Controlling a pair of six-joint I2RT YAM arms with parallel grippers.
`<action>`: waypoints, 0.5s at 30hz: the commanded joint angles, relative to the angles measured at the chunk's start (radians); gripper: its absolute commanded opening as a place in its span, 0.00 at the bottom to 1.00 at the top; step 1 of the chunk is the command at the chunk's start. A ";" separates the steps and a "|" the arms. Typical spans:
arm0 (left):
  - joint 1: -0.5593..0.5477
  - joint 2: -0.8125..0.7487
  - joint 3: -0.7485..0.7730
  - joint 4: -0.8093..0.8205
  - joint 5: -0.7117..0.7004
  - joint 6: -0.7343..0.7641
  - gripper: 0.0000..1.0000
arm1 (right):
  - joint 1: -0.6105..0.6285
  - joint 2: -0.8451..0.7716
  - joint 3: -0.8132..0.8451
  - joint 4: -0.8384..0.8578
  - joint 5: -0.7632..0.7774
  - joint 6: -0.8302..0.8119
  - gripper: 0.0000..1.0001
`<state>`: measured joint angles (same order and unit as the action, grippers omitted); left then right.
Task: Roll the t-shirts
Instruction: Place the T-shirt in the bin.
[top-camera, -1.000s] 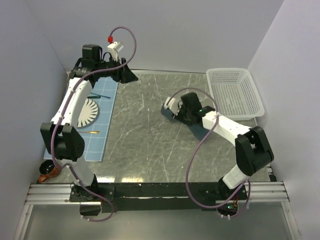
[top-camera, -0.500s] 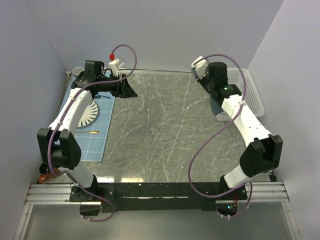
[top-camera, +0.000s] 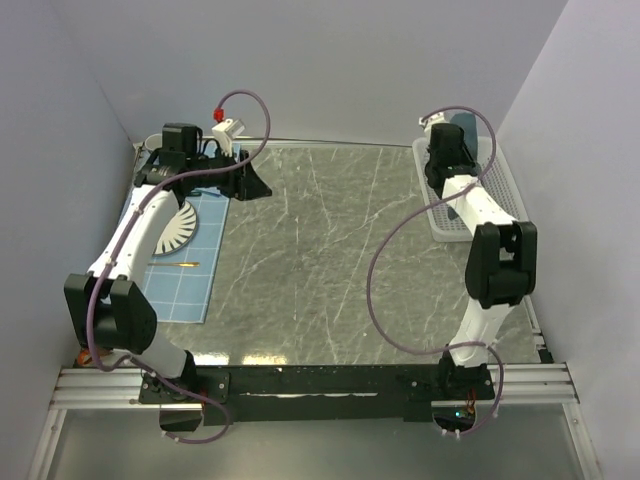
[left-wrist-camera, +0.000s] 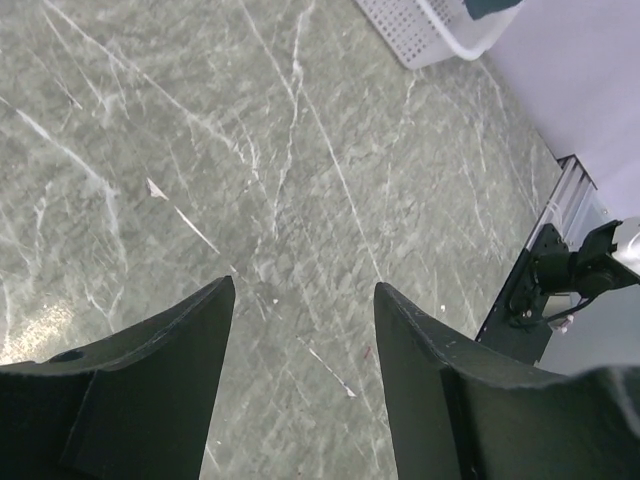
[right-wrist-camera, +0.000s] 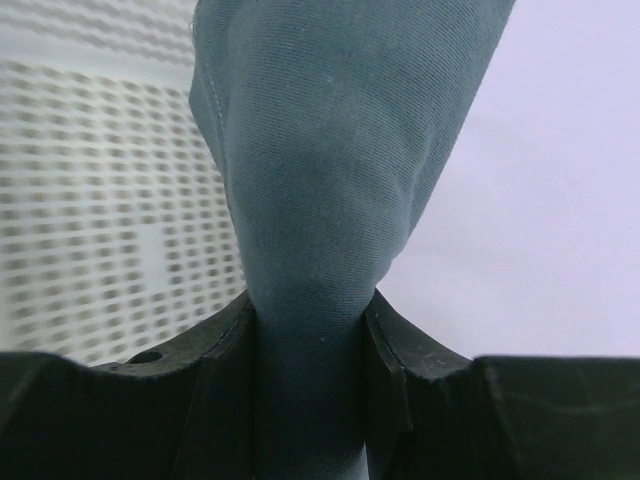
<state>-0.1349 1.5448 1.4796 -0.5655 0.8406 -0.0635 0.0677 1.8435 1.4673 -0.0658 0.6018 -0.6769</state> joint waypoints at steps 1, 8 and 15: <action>0.000 0.054 0.015 -0.028 -0.005 0.042 0.64 | -0.063 0.052 0.080 0.190 0.095 -0.088 0.00; 0.000 0.159 0.080 -0.152 0.005 0.143 0.63 | -0.109 0.157 0.088 0.294 0.095 -0.246 0.00; 0.001 0.251 0.165 -0.224 0.006 0.182 0.63 | -0.106 0.272 0.136 0.337 0.107 -0.343 0.00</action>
<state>-0.1349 1.7752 1.5658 -0.7345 0.8352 0.0692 -0.0494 2.0857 1.5494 0.1574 0.6724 -0.9276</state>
